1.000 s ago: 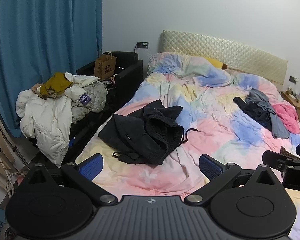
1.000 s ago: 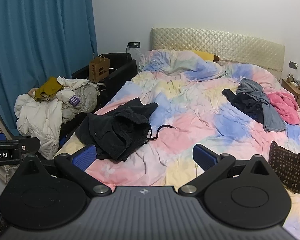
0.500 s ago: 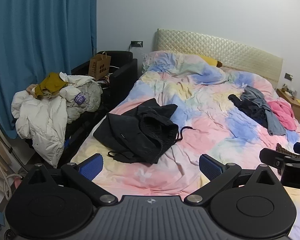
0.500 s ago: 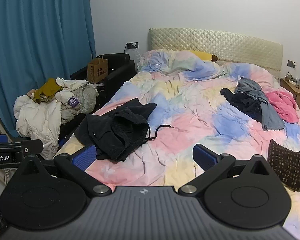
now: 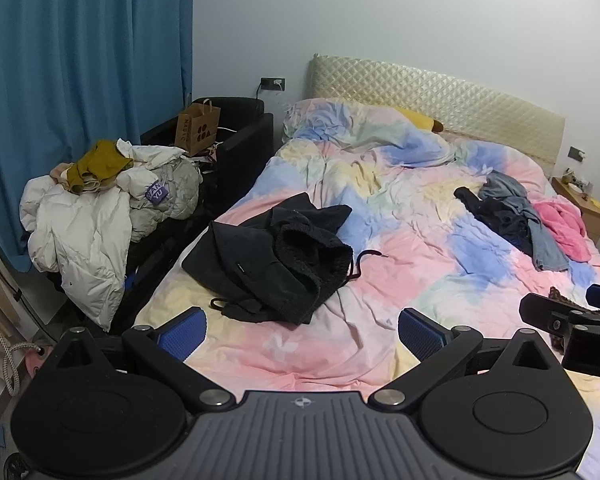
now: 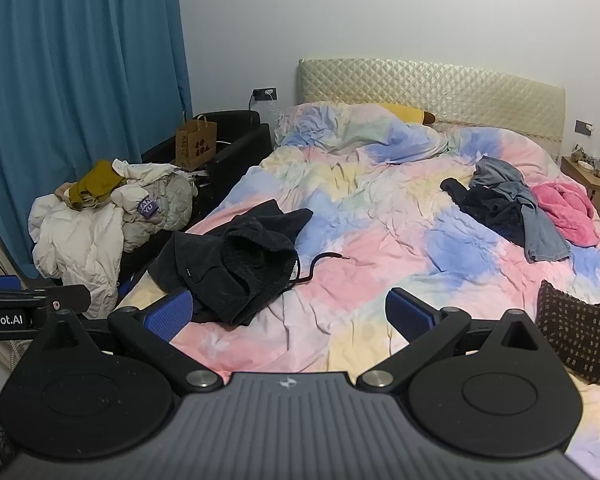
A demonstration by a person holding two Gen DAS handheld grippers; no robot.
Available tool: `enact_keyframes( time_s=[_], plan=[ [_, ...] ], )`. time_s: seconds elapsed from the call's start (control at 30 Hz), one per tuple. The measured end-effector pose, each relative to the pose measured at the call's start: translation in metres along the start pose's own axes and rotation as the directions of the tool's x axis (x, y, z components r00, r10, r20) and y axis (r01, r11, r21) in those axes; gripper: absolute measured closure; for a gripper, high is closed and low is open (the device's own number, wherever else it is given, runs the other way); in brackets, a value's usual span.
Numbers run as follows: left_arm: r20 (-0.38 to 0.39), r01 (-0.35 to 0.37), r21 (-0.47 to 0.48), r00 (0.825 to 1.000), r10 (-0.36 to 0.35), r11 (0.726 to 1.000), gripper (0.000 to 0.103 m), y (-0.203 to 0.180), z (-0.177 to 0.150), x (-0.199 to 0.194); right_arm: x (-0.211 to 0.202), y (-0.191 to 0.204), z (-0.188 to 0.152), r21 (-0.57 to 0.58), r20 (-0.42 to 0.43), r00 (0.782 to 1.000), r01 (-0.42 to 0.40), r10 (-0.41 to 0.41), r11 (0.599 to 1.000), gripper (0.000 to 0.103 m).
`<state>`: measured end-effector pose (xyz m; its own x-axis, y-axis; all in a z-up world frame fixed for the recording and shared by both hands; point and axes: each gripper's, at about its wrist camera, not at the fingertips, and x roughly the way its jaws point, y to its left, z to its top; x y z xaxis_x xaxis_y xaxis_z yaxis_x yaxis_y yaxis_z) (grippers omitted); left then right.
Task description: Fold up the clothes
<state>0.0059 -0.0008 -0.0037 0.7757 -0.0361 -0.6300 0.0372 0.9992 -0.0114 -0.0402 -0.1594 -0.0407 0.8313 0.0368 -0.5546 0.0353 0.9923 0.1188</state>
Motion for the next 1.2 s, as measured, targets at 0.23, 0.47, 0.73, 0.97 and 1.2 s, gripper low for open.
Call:
enact_keyframes(
  time_s=[0.23, 0.47, 0.73, 0.97, 1.2],
  plan=[
    [-0.010, 0.024, -0.015, 1.000, -0.024, 1.000, 0.000, 0.000, -0.002, 0.002, 0.001, -0.001, -0.001, 0.009, -0.018, 1.000, 0.010, -0.010, 1.000, 0.000],
    [0.019, 0.015, -0.022, 1.000, -0.014, 1.000, 0.000, -0.003, -0.002, 0.003, 0.002, -0.008, -0.001, 0.021, -0.022, 1.000, 0.007, -0.006, 1.000, 0.000],
    [0.007, -0.004, -0.034, 1.000, 0.004, 0.999, 0.000, -0.018, -0.001, 0.002, 0.002, -0.024, -0.002, 0.032, -0.022, 1.000, -0.007, 0.008, 0.999, 0.000],
    [-0.009, -0.030, -0.044, 1.000, 0.030, 0.999, 0.000, -0.032, -0.007, -0.001, 0.002, -0.039, 0.000, 0.021, -0.013, 1.000, -0.009, 0.010, 1.000, 0.000],
    [-0.035, -0.064, -0.067, 0.997, 0.061, 0.996, 0.000, -0.046, -0.012, -0.003, 0.000, -0.053, -0.003, 0.016, -0.021, 0.999, -0.041, 0.041, 0.999, 0.000]
  ],
)
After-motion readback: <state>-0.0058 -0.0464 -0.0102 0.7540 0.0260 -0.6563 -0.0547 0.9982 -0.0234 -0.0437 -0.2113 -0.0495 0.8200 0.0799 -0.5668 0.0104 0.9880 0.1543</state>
